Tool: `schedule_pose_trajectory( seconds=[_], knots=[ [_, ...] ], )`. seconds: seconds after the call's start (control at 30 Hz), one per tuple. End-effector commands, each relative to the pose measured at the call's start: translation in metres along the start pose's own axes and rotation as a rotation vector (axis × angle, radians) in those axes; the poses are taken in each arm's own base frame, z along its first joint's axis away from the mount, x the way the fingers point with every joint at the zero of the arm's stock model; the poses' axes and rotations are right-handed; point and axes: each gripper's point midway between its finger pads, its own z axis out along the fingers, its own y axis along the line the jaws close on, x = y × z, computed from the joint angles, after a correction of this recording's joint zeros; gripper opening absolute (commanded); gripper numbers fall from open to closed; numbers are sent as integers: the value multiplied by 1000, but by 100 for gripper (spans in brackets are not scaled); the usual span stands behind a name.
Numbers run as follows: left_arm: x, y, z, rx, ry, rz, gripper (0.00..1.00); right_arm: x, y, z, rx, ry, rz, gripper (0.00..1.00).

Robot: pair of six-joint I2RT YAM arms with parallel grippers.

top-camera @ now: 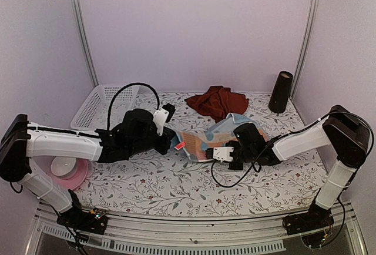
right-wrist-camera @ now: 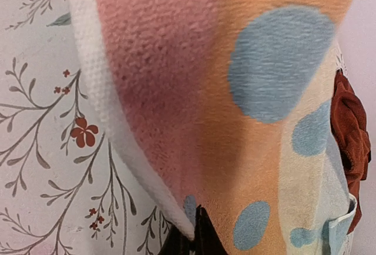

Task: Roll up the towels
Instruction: Pick up the towel from the center of the board.

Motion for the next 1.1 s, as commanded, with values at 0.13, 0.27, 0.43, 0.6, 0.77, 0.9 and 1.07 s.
schedule_pose_trajectory(
  seconds=[0.13, 0.27, 0.43, 0.6, 0.77, 0.9, 1.07],
  knots=[
    [41, 14, 3, -25, 84, 50, 30, -24, -54, -58, -14, -139, 122, 2],
    [60, 0, 15, 51, 136, 100, 54, -24, -56, -70, -60, -159, 164, 2],
    [60, -36, 24, 145, 122, 199, 82, -23, -59, -63, -96, -126, 220, 2],
    [49, -77, 29, 191, 56, 307, 92, -19, -74, -57, -93, -100, 319, 2],
    [50, -123, 39, 227, 29, 414, 92, 7, -93, -46, -30, -13, 408, 2],
    [67, -150, 56, 260, 87, 511, 88, 25, -99, -38, -5, 38, 451, 2],
    [77, -167, 67, 294, 130, 549, 84, 38, -99, -31, -1, 75, 475, 3]
  ],
)
